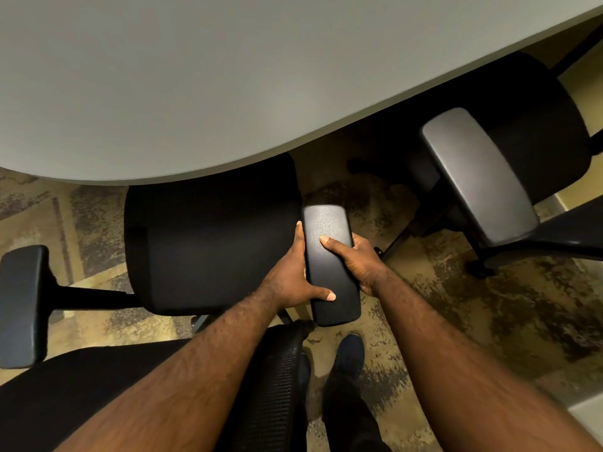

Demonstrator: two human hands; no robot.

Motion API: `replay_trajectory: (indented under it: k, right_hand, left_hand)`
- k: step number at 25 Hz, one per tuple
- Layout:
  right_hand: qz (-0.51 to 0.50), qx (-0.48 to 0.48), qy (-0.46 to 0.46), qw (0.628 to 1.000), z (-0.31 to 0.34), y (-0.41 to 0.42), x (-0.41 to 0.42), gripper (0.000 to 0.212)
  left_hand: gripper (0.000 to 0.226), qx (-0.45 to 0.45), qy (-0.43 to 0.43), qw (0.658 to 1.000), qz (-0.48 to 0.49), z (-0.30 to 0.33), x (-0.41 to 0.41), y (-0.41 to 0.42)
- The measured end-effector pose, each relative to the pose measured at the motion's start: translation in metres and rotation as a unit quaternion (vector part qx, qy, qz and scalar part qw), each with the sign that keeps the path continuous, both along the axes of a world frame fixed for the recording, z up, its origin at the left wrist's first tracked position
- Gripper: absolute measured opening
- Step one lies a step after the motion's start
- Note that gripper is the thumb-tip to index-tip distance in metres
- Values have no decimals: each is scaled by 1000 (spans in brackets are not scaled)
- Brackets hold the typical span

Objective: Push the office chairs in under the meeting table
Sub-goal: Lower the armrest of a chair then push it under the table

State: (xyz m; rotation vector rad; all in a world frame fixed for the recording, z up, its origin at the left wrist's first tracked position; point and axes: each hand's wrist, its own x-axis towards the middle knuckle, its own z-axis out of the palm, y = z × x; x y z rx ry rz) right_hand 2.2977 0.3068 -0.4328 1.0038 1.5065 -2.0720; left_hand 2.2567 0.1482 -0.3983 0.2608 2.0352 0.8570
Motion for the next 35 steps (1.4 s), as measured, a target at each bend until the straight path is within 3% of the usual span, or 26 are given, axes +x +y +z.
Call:
replay_trajectory:
  k: [6, 14, 19, 25, 31, 35]
  right_hand:
    - [-2, 1, 6, 1000, -10, 2, -4, 51]
    - [24, 38, 13, 999, 11, 4, 1, 62]
    - [20, 113, 28, 993, 59, -1, 18, 86]
    - [7, 160, 92, 983, 134, -13, 34, 76]
    - [-3, 200, 175, 964, 214, -39, 54, 42]
    - [-8, 211, 232, 949, 256, -73, 68, 35]
  left_hand:
    - [108, 8, -59, 997, 43, -10, -6, 4]
    - [110, -10, -73, 996, 51, 9, -7, 2]
    - [109, -33, -7, 999, 22, 57, -11, -9]
    - [91, -26, 76, 997, -9, 137, -8, -36]
    - [76, 20, 147, 989, -6, 232, 17, -73]
    - [65, 54, 171, 984, 16, 282, 38, -126]
